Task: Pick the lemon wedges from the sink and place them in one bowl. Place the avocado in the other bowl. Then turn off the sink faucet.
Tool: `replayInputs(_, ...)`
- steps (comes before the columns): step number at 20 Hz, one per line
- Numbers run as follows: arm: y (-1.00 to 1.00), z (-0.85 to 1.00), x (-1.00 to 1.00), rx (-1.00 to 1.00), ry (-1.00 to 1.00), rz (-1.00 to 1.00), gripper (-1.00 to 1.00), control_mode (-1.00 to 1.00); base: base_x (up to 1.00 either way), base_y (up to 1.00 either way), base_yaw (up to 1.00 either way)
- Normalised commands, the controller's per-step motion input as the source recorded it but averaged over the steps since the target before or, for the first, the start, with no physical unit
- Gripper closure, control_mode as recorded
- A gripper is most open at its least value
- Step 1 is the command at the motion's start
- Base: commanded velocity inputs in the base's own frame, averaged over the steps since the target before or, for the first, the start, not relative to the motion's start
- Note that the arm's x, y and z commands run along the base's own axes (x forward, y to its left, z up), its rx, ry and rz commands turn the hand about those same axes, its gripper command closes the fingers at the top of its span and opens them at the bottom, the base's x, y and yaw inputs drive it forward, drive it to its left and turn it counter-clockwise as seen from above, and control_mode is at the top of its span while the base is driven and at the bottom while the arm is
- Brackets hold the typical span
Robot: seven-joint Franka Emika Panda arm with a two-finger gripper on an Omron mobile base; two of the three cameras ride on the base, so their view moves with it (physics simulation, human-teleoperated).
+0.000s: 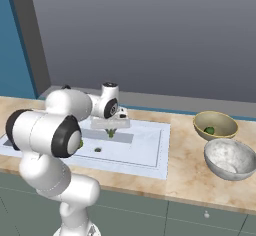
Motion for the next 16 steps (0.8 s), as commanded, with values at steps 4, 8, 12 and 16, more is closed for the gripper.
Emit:
replayInputs(4,-0.47,0.19,0.00,0.00,0.02,-0.06,1.00,-1.00,0.00,0.00,0.00)
replayInputs(8,-0.47,0.14,0.00,0.00,0.03,-0.06,1.00,-1.00,0.00,0.00,0.00)
replayInputs(12,-0.43,0.09,0.00,0.00,0.02,-0.07,1.00,-1.00,0.00,0.00,0.00)
replayInputs(16,-0.42,0.08,0.00,0.00,0.02,-0.07,1.00,-1.00,0.00,0.00,0.00)
